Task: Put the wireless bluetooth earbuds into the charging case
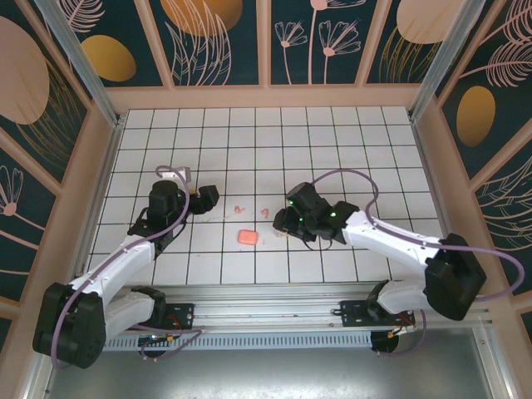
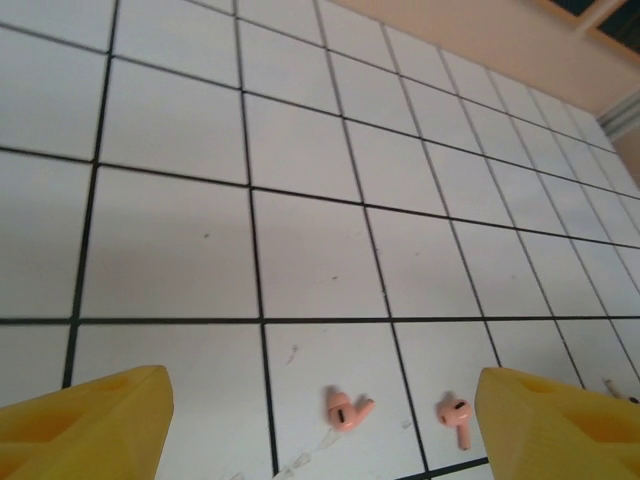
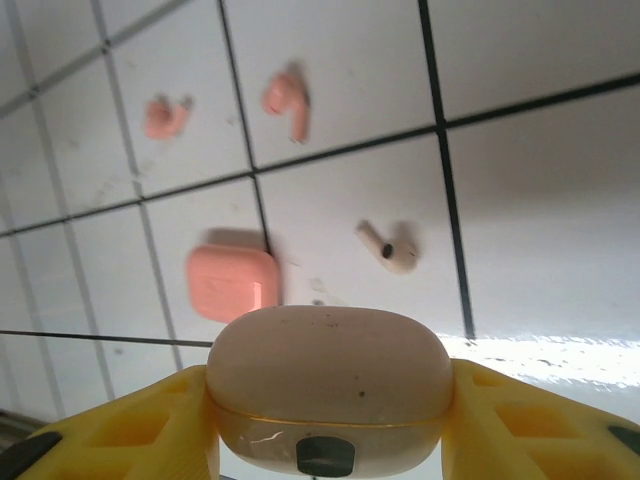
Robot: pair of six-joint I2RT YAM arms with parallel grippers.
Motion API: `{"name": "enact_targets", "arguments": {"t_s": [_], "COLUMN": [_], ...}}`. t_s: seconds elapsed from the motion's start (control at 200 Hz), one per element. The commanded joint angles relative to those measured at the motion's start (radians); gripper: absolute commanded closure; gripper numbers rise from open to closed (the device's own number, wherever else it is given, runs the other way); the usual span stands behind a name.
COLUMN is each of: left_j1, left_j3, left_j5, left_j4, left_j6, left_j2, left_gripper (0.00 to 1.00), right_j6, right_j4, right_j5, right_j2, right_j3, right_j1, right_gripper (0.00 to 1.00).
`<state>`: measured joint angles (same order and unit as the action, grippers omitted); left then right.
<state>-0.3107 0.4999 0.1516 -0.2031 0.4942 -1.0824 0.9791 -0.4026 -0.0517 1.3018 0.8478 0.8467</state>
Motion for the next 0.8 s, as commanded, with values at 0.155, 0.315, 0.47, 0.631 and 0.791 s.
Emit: {"name": "enact_targets", "arguments": {"t_s": [0.155,0.315,0.47,0.631,0.791], "left_j1": [-0.008,-0.039,-0.077,-0.112,-0.120], "left_j3": [0.056,0.066,0.065,0.067,0.050], "left_j5": [0.130,0.137,0.134,0.134,0.137], "left_j4": [-0.104,-0.138,-0.188,-0.211,-0.249], "left_j6": [-0.119,-0.142,-0.176,-0.227,-0.217], "left_j2": [0.010,0.018,0.027,0.009,-0.008], "left_gripper": [0.23,0.26,0.30,0.30,0.28], "right_j6": [0.025,0.018,0.014,0.014,0.010], "right_j4": [0.182,0.225,0.270,0.304,0.312], "right_j5": [-0.030,-0.064,-0.098,-0.128,-0.153], "right_j2": [-0.143,-0.172,-0.170,-0.168,-0.149], "right_j3": [-0.090,-0.095,-0.095,-0.095,-0.076], "right_j1": [-0.083,-0.115,-0.135,-0.158,-0.184], "right_gripper": [0.50,0.50,0.50,0.51,0.51]}}
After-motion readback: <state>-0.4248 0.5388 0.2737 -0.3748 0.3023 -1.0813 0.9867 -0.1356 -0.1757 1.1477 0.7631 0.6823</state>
